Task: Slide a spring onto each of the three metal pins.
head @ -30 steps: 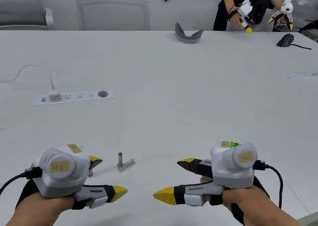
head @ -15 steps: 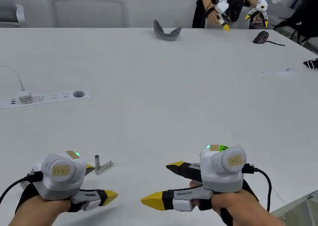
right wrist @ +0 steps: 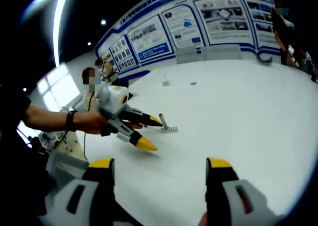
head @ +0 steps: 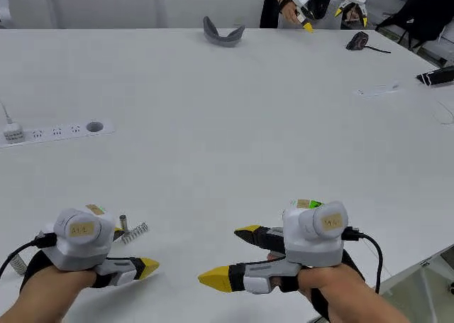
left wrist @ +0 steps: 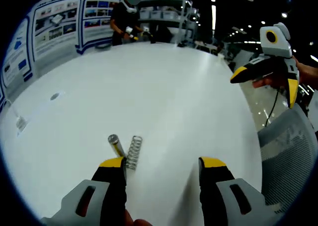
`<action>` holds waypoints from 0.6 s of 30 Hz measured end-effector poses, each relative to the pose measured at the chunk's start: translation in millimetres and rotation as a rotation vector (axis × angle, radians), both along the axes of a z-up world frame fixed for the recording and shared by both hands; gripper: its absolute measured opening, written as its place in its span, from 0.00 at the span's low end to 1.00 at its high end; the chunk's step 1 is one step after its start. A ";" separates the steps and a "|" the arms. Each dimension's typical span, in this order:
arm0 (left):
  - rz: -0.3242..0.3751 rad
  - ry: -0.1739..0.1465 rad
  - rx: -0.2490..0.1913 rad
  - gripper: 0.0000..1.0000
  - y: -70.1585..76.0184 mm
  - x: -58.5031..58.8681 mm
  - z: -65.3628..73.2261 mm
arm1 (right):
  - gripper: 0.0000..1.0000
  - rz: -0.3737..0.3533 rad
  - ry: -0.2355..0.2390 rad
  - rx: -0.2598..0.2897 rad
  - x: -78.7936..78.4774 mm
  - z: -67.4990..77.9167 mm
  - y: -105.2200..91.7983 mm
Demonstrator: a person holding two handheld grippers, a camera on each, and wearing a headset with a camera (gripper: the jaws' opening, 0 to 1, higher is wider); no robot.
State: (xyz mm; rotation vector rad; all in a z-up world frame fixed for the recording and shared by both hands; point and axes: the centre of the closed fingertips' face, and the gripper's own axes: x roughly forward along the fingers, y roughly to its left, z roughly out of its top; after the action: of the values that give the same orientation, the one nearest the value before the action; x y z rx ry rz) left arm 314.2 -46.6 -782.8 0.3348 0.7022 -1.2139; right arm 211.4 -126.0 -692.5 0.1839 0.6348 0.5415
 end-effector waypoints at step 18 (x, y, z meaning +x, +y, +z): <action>-0.001 -0.001 -0.004 0.52 -9.1 -6.1 -4.4 | 0.75 -0.003 0.017 0.012 2.2 -4.7 -1.1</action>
State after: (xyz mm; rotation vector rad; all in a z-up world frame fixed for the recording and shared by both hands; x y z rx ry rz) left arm 308.1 -55.6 -787.2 0.3325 0.6981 -1.2161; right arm 213.6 -127.1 -697.2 0.2011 0.6474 0.5416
